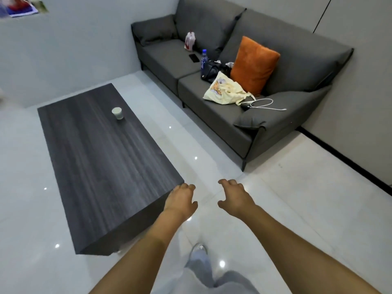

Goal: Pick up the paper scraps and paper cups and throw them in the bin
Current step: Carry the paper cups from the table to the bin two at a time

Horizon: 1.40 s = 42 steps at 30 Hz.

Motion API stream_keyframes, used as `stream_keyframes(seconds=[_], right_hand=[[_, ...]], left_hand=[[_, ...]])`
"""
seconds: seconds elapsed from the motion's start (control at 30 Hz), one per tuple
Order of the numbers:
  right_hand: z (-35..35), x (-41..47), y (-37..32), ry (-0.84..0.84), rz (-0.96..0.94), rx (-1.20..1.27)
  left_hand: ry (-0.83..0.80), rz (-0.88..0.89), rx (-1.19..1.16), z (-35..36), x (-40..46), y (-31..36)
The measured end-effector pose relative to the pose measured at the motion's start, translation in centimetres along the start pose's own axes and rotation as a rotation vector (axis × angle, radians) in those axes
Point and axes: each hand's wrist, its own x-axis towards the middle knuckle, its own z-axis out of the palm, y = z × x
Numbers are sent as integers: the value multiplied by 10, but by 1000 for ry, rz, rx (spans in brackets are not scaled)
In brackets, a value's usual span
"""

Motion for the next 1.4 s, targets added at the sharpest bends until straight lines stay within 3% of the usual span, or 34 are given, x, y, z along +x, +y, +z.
stream_keyframes(seconds=[0.5, 0.8, 1.07, 1.4], right_hand=[[-160, 317, -8, -117, -218, -162], [-223, 474, -63, -250, -406, -285], [-218, 590, -171, -377, -573, -343], [-215, 706, -343, -429, -763, -398]], left_hand=[[56, -197, -82, -99, 283, 3], [143, -419, -192, -164, 405, -15], [115, -637, -284, -207, 474, -111], [197, -878, -389, -292, 530, -258]])
